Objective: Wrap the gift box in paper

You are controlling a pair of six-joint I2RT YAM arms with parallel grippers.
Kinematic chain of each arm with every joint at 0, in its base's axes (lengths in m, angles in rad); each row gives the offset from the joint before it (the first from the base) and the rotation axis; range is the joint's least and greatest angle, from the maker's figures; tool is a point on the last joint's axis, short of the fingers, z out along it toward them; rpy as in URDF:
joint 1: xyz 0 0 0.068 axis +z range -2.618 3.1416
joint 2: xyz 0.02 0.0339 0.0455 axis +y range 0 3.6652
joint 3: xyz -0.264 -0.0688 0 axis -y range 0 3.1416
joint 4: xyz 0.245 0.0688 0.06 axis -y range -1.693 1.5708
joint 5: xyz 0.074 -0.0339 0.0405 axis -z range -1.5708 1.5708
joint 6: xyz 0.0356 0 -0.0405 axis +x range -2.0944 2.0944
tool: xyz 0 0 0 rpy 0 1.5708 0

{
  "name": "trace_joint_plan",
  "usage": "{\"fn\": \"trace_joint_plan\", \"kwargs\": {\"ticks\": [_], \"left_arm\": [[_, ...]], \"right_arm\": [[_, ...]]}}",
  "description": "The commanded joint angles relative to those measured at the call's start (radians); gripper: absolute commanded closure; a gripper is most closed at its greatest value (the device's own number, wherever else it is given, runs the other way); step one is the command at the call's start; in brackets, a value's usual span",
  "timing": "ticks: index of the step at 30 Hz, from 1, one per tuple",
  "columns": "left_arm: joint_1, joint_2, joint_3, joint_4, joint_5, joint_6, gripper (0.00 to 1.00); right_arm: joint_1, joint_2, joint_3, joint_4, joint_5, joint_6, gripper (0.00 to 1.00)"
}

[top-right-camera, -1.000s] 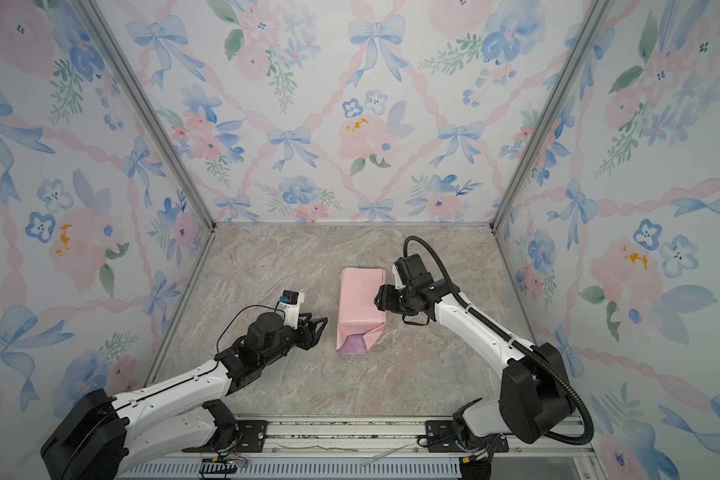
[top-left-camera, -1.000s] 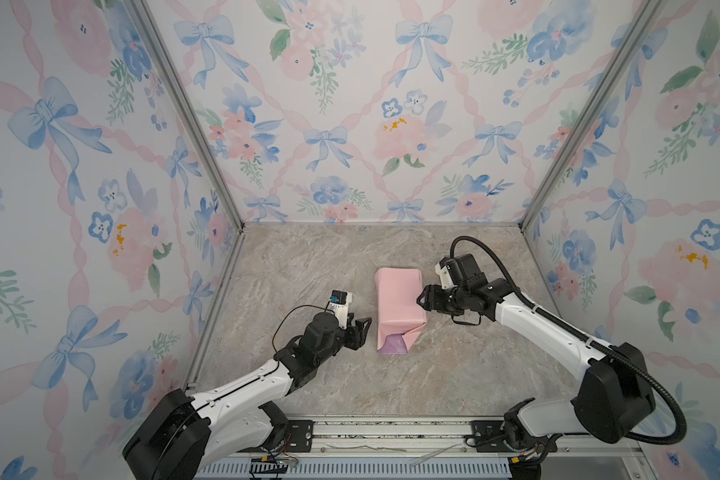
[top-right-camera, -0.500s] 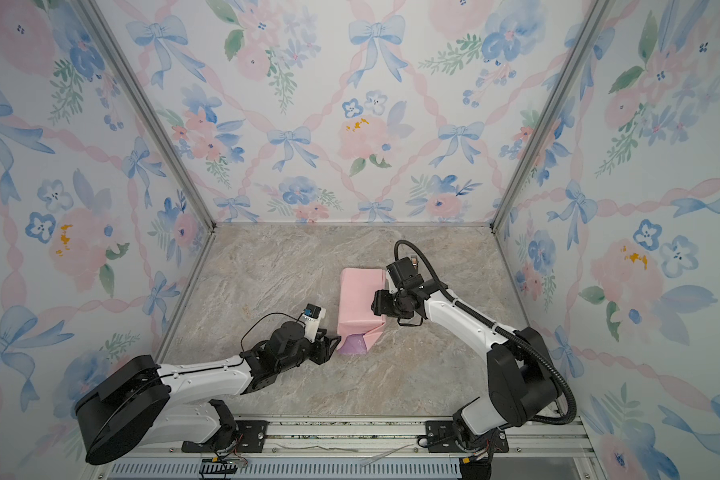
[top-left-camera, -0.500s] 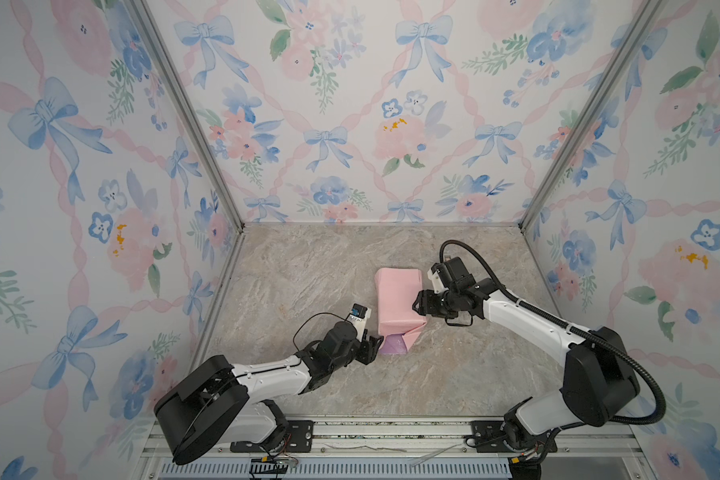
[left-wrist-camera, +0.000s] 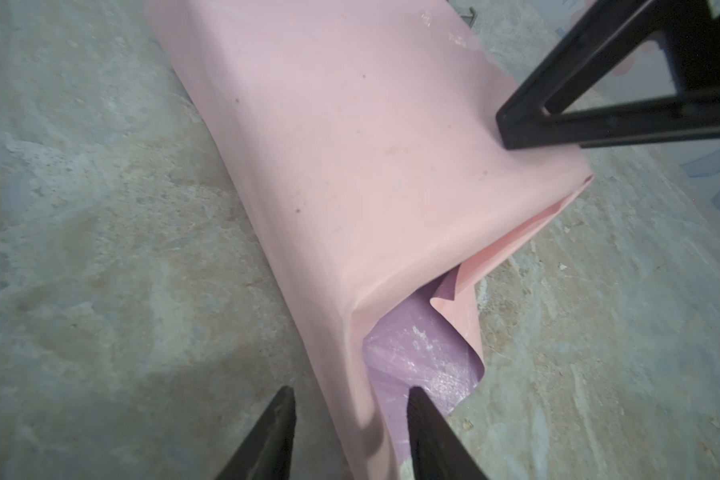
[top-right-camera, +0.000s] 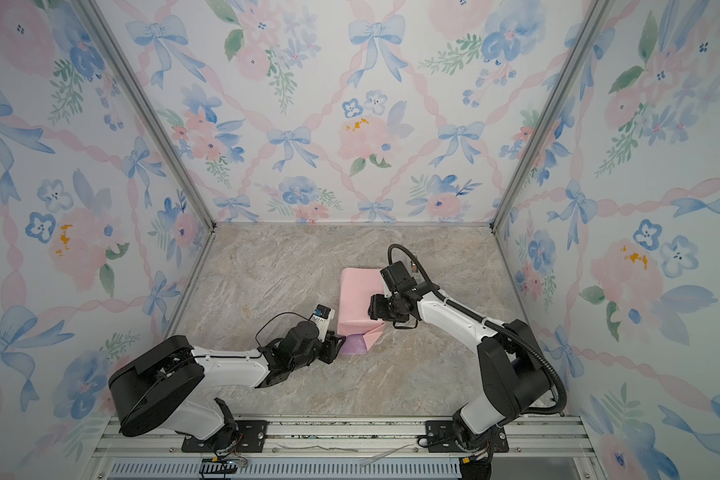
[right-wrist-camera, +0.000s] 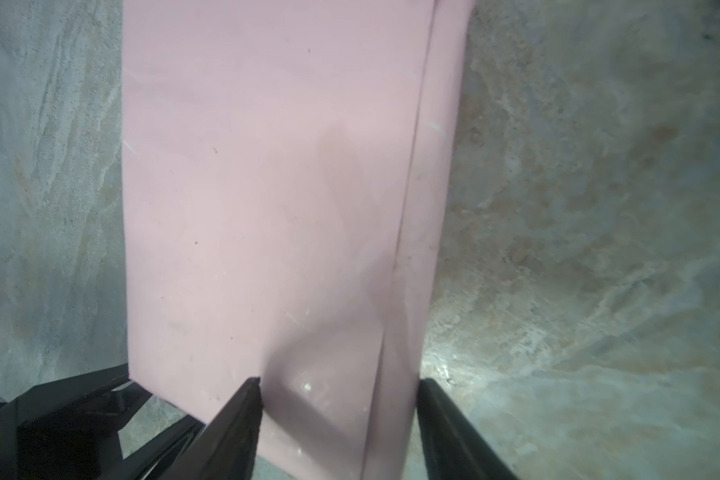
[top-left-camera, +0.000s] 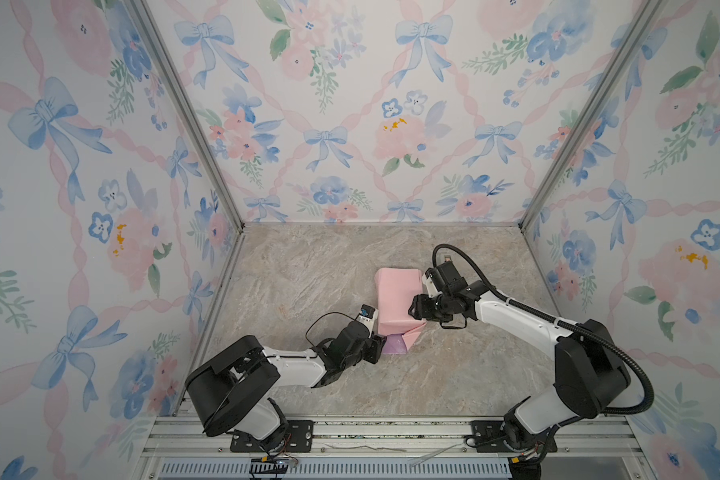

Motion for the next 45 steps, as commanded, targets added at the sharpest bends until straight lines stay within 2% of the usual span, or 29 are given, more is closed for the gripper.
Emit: {"fn": "trace_joint_plan", "kwargs": {"ticks": [1,15,22,25,27,29,31,33,36,39,45], "left_arm": [[-0.006,0.038,0.031,0.028,-0.031,-0.017,0.56],[-0.028,0.122,0.067,0.03,-0.117,-0.045,0.73],[-0.046,0.128,0.081,0.03,-0.137,-0.046,0.89],[-0.054,0.109,0.076,0.028,-0.148,-0.044,0.9],[-0.054,0.098,0.071,0.028,-0.139,-0.039,0.86],[-0.054,0.074,0.062,0.028,-0.126,-0.038,0.72],[-0.058,0.038,0.045,0.028,-0.119,-0.044,0.67],[-0.061,-0.002,0.025,0.027,-0.116,-0.051,0.57],[-0.062,-0.069,-0.013,0.027,-0.113,-0.067,0.51],[-0.059,-0.134,-0.054,0.016,-0.127,-0.097,0.48],[-0.053,-0.252,-0.138,-0.032,-0.183,-0.15,0.53]], "right_arm": [[0.015,0.005,-0.025,0.011,0.003,0.024,0.39],[0.026,0.002,-0.061,0.046,0.0,0.072,0.4],[0.022,0.01,-0.068,0.041,0.034,0.112,0.44],[0.017,0.005,-0.068,0.037,0.035,0.106,0.44],[0.015,-0.011,-0.068,0.035,0.034,0.101,0.39],[0.008,-0.032,-0.06,0.026,0.029,0.093,0.35],[-0.004,-0.044,-0.047,0.008,0.015,0.084,0.33],[-0.015,-0.048,-0.032,-0.003,-0.004,0.057,0.33],[-0.03,-0.036,-0.014,-0.013,-0.028,0.038,0.33],[-0.042,-0.013,-0.001,-0.028,-0.03,0.023,0.33],[-0.054,0.026,-0.012,-0.025,-0.029,0.017,0.42]]}}
